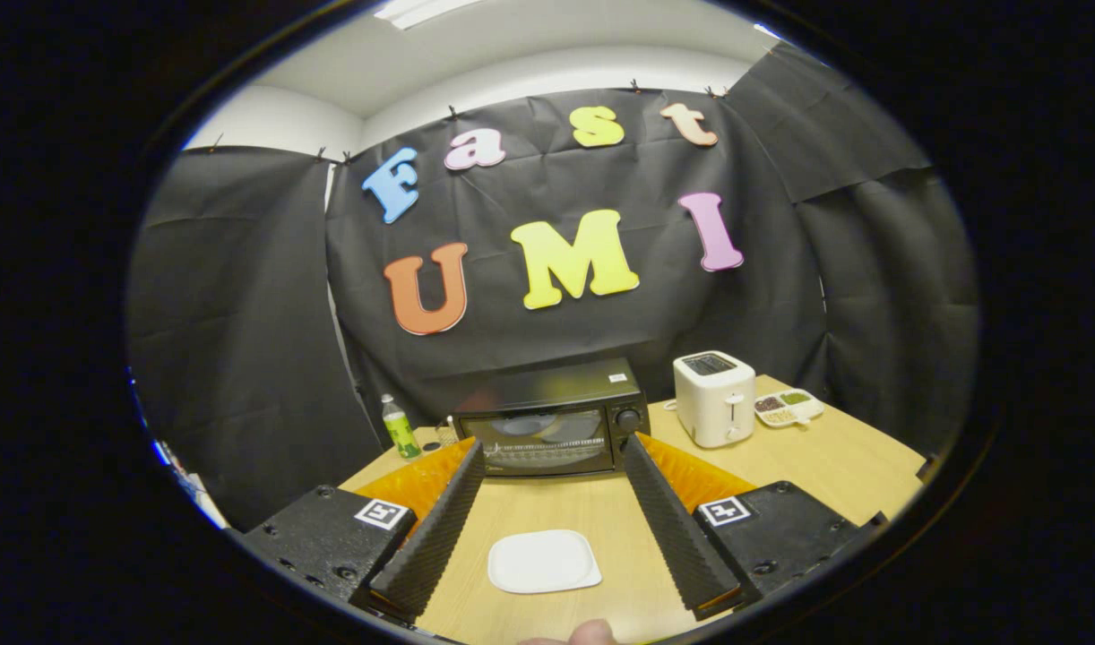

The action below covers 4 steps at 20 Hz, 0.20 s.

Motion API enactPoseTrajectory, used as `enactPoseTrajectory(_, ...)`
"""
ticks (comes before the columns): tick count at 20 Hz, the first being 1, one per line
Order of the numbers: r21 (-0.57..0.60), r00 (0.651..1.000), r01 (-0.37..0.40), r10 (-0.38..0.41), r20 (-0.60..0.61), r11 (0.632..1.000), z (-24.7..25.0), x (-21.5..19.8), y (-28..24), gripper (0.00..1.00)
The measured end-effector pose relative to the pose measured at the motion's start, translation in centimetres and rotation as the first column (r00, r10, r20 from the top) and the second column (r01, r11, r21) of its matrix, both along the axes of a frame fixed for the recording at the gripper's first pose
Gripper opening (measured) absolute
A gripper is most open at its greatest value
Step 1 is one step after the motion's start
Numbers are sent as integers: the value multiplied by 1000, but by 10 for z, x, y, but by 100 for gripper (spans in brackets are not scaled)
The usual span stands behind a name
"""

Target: Open the toaster oven, put the food inside, and close the toaster oven door.

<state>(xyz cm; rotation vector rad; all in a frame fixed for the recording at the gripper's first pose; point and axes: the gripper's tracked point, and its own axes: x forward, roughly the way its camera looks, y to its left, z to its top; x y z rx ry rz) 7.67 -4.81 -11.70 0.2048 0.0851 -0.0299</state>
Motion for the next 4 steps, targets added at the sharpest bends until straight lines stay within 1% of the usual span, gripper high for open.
enactPoseTrajectory(4,-3,1000,0,0,-9,1000,-4,3,1,100)
